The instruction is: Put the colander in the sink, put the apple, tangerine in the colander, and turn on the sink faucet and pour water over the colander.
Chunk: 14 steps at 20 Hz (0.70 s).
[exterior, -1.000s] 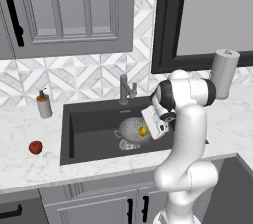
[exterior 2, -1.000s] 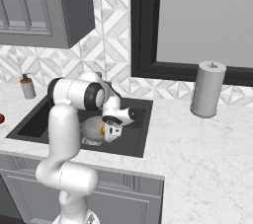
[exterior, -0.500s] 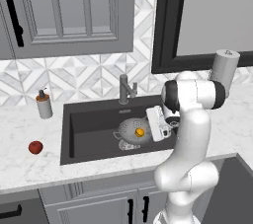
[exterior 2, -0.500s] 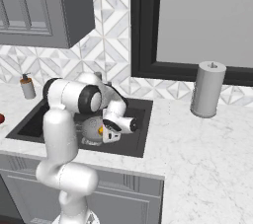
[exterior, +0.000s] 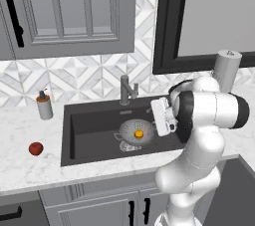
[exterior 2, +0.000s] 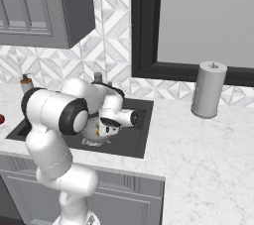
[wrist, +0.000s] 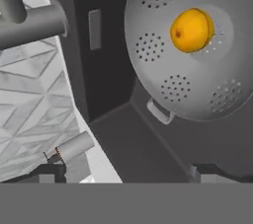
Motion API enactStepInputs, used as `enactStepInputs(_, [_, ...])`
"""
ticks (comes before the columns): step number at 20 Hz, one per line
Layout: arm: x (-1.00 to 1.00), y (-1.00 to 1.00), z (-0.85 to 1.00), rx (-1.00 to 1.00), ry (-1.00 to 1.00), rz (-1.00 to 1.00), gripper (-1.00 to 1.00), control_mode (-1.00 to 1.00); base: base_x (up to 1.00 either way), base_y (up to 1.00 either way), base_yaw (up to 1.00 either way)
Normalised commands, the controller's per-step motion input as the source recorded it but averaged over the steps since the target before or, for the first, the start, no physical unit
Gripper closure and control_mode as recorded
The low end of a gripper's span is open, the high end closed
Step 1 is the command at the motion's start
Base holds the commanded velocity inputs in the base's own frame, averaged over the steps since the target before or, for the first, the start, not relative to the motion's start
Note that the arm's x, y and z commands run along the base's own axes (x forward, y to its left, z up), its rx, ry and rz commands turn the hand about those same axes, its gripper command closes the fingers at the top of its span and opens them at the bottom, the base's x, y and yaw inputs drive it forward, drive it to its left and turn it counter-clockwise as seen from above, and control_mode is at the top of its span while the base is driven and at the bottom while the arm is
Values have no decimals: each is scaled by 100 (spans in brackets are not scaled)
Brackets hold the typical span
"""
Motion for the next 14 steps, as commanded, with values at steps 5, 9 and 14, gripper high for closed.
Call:
enactStepInputs(5, [-25,-7,91,-1,0,1,-100,-100,0,0,0])
enactStepInputs(9, [-72,-24,69,-2,-10,5,-100,-100,0,0,0])
enactStepInputs(14, [-99,-3,83,-7,-20,13,-100,-100,0,0,0])
